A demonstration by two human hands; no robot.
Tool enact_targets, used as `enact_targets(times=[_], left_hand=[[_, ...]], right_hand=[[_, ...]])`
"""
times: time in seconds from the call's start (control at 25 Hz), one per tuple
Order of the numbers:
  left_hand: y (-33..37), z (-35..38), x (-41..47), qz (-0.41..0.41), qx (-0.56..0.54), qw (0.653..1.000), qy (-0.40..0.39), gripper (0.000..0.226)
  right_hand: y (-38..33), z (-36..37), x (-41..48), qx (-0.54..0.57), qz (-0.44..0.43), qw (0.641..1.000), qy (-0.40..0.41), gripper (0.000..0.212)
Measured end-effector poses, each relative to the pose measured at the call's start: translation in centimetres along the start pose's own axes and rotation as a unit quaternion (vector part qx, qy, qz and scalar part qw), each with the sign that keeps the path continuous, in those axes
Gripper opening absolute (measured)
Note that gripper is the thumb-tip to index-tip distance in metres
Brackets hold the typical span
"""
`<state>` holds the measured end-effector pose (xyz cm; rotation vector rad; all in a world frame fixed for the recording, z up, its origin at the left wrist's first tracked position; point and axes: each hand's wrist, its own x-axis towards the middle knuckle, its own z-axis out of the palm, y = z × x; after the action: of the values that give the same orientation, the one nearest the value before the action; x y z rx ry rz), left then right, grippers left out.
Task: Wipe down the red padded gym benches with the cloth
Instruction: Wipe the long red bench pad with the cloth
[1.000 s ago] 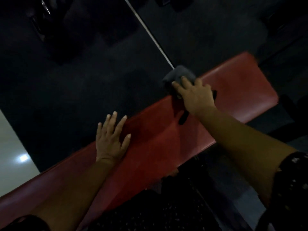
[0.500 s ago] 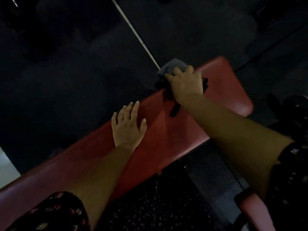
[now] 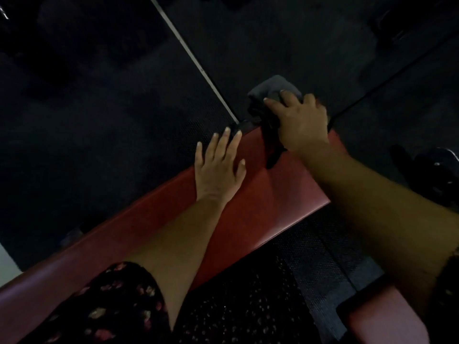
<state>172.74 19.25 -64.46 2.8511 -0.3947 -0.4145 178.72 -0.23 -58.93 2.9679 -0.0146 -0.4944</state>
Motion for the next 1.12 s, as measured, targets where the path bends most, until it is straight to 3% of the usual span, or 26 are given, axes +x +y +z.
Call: enact_targets(times=[0.04,0.24,0.36,0.52,0.72,0.8,0.96,1.12], left_hand=[[0.0,0.4,0.3,0.004,0.009,1.000,-0.012,0.064],[-0.4,1.3,0.4,0.015,0.024,0.999,0.036,0.061],[-0.2,1.2,0.4,0.016,0.020,0.999,0.040,0.061],[-0.2,1.3,0.4,0.017,0.016,0.999,0.044,0.060],[-0.4,1.4,0.4,0.024,0.021,0.998,0.048,0.058],[-0.3,1.4,0.3,0.024,0.033,0.998,0.042,0.059],[-0.6,1.4,0.6,0.014,0.037,0.999,0.011,0.060],[-0.4,-0.2,0.3,0.021,0.016,0.999,-0.044,0.060]], right_hand=[[-0.3,0.4,-0.5,-0.005,0.009,1.000,0.005,0.059],[2.4,2.2,-2.6,-0.020,-0.121,0.992,0.040,0.059],[3.8,1.7,-1.0,-0.019,-0.025,0.999,0.017,0.060],[-0.1,1.1,-1.4,0.064,0.140,0.988,0.028,0.060],[2.3,3.1,-3.4,0.032,-0.022,0.996,0.086,0.055],[4.9,2.6,-2.5,0.051,0.029,0.996,0.066,0.056],[2.9,1.2,-2.2,0.139,0.250,0.958,-0.006,0.064],[-0.6,0.5,-6.0,0.183,0.225,0.955,-0.062,0.063]])
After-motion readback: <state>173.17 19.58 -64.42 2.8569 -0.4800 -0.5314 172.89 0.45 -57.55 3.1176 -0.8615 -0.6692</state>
